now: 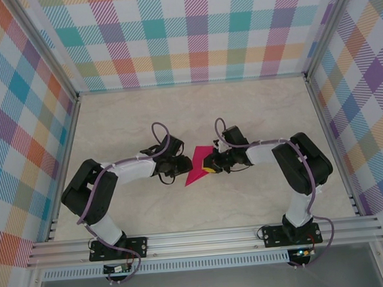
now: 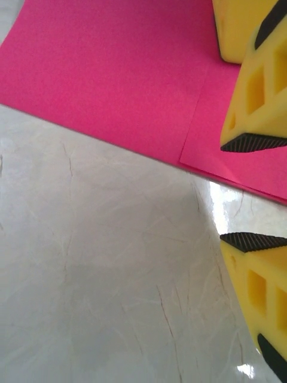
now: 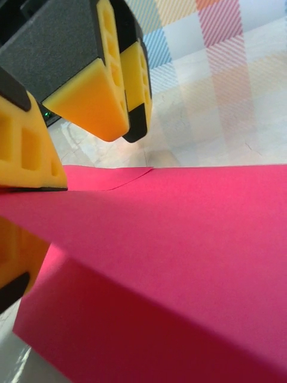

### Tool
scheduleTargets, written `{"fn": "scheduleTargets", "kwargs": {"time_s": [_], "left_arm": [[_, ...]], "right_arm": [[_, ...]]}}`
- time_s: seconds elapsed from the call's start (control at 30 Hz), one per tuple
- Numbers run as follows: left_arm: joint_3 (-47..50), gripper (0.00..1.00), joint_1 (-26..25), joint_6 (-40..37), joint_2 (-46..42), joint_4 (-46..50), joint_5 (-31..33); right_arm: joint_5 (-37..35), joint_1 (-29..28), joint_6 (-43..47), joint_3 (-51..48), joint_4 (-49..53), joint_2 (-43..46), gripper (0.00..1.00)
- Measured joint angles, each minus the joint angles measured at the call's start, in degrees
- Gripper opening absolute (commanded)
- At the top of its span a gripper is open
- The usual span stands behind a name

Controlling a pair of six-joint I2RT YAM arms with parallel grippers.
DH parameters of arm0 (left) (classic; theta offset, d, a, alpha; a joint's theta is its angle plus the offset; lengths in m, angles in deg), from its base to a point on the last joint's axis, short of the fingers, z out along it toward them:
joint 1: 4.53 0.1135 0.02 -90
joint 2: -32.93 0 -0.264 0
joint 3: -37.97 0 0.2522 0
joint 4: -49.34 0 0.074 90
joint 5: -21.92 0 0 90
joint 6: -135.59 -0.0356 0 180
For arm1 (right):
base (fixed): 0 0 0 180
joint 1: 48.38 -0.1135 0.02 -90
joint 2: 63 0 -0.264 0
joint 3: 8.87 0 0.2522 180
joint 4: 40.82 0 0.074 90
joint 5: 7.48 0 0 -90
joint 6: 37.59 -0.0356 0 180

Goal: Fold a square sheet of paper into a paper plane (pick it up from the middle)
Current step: Fourth fold the wing at the center of the table.

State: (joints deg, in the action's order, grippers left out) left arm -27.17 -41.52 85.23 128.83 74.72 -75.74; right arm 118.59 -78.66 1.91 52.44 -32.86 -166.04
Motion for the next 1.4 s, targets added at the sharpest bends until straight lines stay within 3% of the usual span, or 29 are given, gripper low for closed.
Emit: {"fn": "scheduleTargets", "kwargs": {"time_s": [0.2,0.33,0.47,0.93,1.23,1.4], "left_arm": [[2.4,0.62,0.0,-3.3,-8.0,1.5,2.9],[8.3,0.73,0.0,-8.5,-16.5,-4.6,1.7],[12.7,0.83,0.0,-14.8,-18.2,-10.8,-1.5],[15.7,0.67,-1.4,-39.6,-12.8,-26.3,-7.8],[19.6,0.51,-3.7,-51.6,-9.5,-34.3,-6.7],[22.2,0.47,-5.0,-55.5,-8.6,-37.3,-3.7]], "right_arm": [[-4.1,-0.3,-1.6,3.8,8.3,0.1,0.01],[-6.9,-0.9,-3.3,6.2,14.5,1.2,0.0],[-8.5,-1.0,-4.8,8.9,19.4,2.2,0.0],[-9.2,-1.7,-7.4,19.0,28.7,0.1,0.01],[-8.6,-1.8,-7.6,19.8,30.2,-1.3,0.02],[-8.4,-2.0,-7.7,20.2,30.4,-1.3,0.02]]}}
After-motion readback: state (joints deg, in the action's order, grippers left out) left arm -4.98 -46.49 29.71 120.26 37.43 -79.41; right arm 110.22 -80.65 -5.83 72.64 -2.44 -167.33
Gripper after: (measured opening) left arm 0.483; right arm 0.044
